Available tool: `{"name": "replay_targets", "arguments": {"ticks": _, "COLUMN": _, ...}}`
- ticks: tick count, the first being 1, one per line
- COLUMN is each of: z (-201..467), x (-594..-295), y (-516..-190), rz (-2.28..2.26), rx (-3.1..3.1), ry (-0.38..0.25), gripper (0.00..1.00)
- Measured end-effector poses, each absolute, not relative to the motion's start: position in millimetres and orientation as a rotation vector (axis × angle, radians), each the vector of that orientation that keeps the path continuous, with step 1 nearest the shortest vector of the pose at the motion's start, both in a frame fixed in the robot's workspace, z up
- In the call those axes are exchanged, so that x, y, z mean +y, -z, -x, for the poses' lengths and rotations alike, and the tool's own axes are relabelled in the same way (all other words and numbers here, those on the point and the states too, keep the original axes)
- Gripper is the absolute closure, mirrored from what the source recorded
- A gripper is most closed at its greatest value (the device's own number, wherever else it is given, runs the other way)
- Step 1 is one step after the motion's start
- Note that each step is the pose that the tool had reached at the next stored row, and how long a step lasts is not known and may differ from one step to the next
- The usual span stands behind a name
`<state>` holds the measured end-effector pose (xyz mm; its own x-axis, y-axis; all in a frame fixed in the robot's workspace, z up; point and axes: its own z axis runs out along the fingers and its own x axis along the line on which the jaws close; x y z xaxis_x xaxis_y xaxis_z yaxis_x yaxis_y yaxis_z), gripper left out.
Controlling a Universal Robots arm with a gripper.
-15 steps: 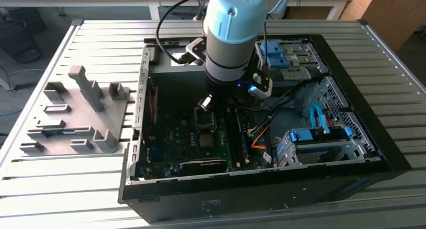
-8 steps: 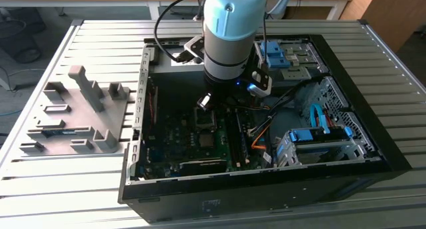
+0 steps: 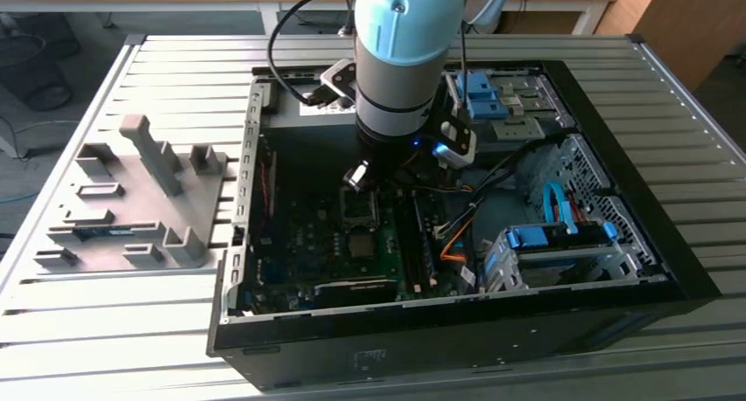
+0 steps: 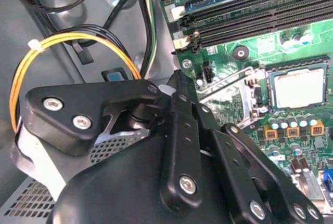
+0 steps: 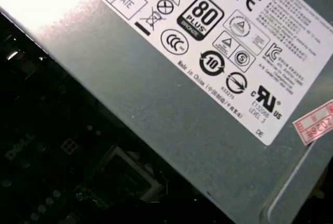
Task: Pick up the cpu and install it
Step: 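Close the cpu cover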
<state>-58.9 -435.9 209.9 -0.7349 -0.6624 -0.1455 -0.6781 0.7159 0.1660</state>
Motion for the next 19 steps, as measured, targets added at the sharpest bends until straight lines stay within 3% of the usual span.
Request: {"name": "replay_targets", "arguments": {"ticks": 19, "z": 60, "x": -438, "y": -224, "rz": 1.13, "rx": 2.828, "ry": -0.335, "gripper": 0.9}}
